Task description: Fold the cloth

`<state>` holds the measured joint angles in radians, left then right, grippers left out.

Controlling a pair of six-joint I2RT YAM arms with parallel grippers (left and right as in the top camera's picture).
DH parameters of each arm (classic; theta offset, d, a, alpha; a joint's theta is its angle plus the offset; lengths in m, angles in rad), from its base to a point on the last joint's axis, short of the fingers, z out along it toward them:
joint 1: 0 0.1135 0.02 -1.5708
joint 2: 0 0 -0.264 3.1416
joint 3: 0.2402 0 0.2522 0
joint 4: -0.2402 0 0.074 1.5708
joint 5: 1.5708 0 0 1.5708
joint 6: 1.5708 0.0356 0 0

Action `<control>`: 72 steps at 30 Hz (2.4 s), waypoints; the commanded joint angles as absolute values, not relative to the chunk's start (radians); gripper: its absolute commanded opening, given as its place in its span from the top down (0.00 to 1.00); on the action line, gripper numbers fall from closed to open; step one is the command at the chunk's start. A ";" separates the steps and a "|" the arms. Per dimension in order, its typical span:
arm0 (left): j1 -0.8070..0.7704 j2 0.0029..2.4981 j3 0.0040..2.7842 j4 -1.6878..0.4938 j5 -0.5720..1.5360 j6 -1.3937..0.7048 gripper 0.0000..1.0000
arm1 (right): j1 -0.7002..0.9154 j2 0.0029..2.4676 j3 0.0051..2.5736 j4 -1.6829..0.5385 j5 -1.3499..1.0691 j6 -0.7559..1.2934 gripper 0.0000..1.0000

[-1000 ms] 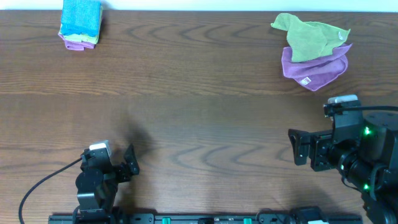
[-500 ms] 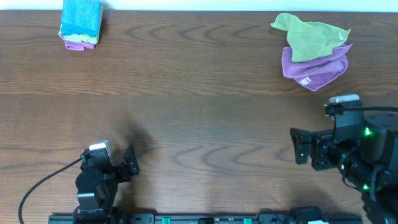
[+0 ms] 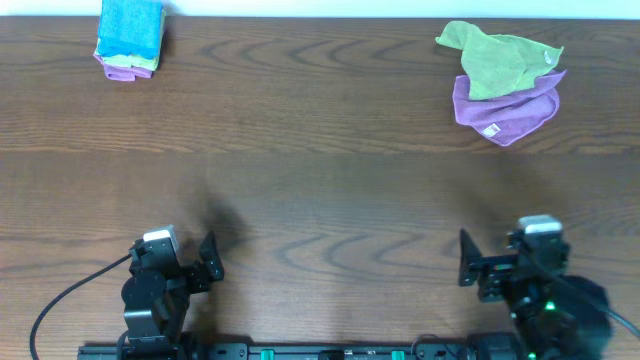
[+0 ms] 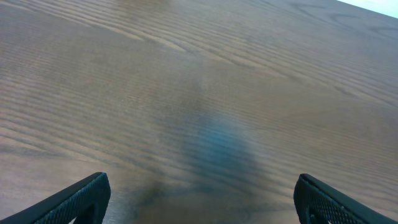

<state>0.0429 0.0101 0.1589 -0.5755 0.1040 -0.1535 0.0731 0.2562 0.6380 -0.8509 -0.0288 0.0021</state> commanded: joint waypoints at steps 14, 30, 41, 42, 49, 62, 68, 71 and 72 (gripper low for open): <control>0.039 0.004 0.151 -0.574 0.097 -0.154 0.05 | 0.065 0.005 0.250 -0.826 -0.042 0.093 0.01; 0.039 0.004 0.151 -0.574 0.097 -0.154 0.05 | 0.065 0.005 0.181 -0.822 -0.042 0.093 0.01; 0.039 0.004 0.151 -0.575 0.097 -0.154 0.05 | 0.065 0.006 0.181 -0.823 -0.042 0.093 0.01; 0.039 0.004 0.151 -0.575 0.097 -0.154 0.05 | 0.065 0.006 0.181 -0.823 -0.041 0.093 0.01; 0.039 0.004 0.151 -0.575 0.097 -0.154 0.05 | 0.065 0.006 0.181 -0.823 -0.041 0.093 0.01; 0.039 0.004 0.151 -0.575 0.097 -0.154 0.05 | 0.065 0.006 0.181 -0.823 -0.041 0.093 0.01; 0.039 0.004 0.151 -0.575 0.097 -0.154 0.05 | 0.065 0.006 0.181 -0.823 -0.041 0.093 0.01; 0.039 0.004 0.151 -0.575 0.097 -0.154 0.05 | 0.065 0.006 0.181 -0.822 -0.041 0.093 0.01; 0.039 0.004 0.151 -0.575 0.097 -0.154 0.05 | 0.065 0.006 0.181 -0.823 -0.041 0.093 0.01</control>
<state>0.0429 0.0101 0.1589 -0.5755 0.1040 -0.1535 0.0731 0.0147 0.1932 -0.8219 -0.0338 0.0795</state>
